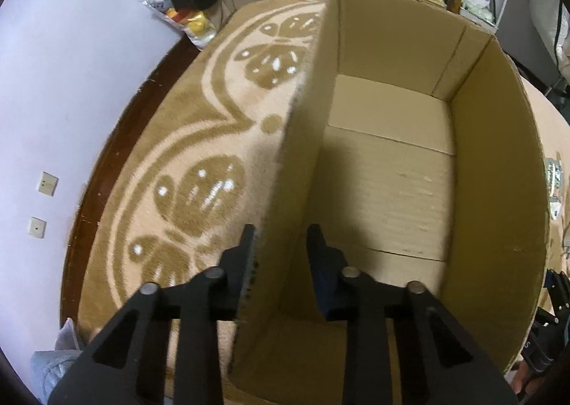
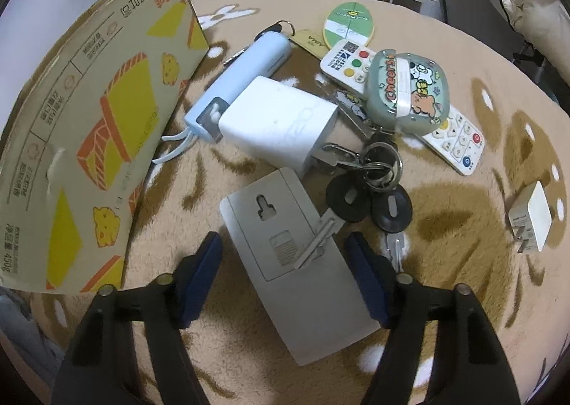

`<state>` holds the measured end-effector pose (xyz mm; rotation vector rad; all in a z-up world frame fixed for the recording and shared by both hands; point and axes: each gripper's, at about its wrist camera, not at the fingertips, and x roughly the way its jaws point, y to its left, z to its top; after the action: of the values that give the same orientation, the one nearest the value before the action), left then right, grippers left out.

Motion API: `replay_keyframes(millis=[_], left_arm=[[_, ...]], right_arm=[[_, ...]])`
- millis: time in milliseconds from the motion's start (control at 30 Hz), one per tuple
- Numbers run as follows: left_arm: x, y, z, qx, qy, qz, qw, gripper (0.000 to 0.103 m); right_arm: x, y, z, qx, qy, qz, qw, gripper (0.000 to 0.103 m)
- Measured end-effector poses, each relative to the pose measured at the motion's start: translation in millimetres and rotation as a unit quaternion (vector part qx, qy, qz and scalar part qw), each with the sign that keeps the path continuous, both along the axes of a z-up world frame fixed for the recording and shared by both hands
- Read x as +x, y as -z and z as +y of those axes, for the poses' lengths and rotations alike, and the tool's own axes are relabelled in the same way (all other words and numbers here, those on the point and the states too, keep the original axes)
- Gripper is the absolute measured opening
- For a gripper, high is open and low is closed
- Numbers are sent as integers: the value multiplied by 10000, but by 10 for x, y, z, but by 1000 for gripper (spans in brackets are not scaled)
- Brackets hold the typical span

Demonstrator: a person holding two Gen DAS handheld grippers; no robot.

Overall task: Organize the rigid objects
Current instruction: 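Grip the box wall with the left tool while the right tool grasps the white plate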

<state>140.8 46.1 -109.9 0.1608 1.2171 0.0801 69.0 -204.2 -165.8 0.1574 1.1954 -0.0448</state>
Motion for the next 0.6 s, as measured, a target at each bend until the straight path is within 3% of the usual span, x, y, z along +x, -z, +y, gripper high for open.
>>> replay_keyframes(millis=[133,300,500,600], left_arm=[[-4,-20,9,-58,-22,-8,10000,19],[-28,16,-43,114,59,3,9999,20],[-12,14,-14,22,-32,53,10000,21],[-14,8,2,-21,-64,62,10000,20]], right_arm=[[-4,13,83,-277,-138,48,9995,63],[-6,91,72,-151,-91,-1,9998,62],[12,63,66,-39,-87,79,9999,63],[2,13,112,-162,-140,23,9998,58]])
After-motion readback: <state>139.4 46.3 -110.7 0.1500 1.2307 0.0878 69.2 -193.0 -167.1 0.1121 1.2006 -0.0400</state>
